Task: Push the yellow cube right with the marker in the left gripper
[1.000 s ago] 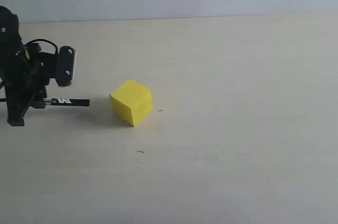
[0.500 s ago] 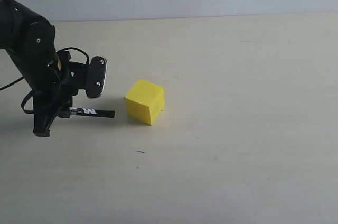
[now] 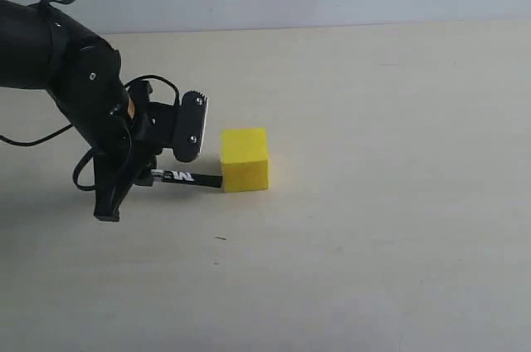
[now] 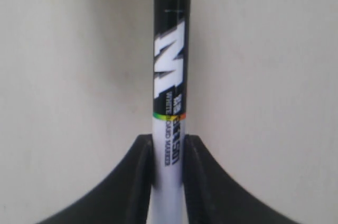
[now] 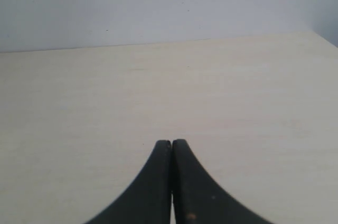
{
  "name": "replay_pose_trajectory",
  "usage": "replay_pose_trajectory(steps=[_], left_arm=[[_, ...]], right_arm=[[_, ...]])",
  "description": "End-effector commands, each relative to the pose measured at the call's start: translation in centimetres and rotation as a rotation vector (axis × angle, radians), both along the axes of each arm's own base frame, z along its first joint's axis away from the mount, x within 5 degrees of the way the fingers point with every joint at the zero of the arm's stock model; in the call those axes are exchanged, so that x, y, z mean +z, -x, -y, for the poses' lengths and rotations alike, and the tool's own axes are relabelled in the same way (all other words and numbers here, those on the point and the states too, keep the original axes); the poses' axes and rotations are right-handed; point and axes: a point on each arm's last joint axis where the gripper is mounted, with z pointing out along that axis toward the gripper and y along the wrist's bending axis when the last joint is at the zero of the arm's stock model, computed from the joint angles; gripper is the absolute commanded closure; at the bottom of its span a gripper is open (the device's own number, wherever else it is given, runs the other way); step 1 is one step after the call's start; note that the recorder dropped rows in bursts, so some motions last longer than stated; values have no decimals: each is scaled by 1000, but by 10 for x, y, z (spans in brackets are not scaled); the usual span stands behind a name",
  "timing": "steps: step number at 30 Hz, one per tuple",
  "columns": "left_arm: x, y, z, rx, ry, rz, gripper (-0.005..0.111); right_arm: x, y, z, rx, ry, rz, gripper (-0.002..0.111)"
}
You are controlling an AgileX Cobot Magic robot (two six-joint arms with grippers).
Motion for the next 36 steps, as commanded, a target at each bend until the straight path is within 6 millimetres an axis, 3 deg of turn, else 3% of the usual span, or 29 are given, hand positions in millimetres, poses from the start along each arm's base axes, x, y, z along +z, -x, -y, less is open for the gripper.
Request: replay_pose_trajectory(steps=[1,18,36], left_arm=[[3,3,2,5,-7,-14,107],[4,-28,-67,271,-95,24,107],[4,-29,-66,304,-65,32,107]], right_arm=[[-1,0,0,-4,4,5,108],[-1,0,0,-4,4,5,108],[-1,0,0,-4,4,5,108]])
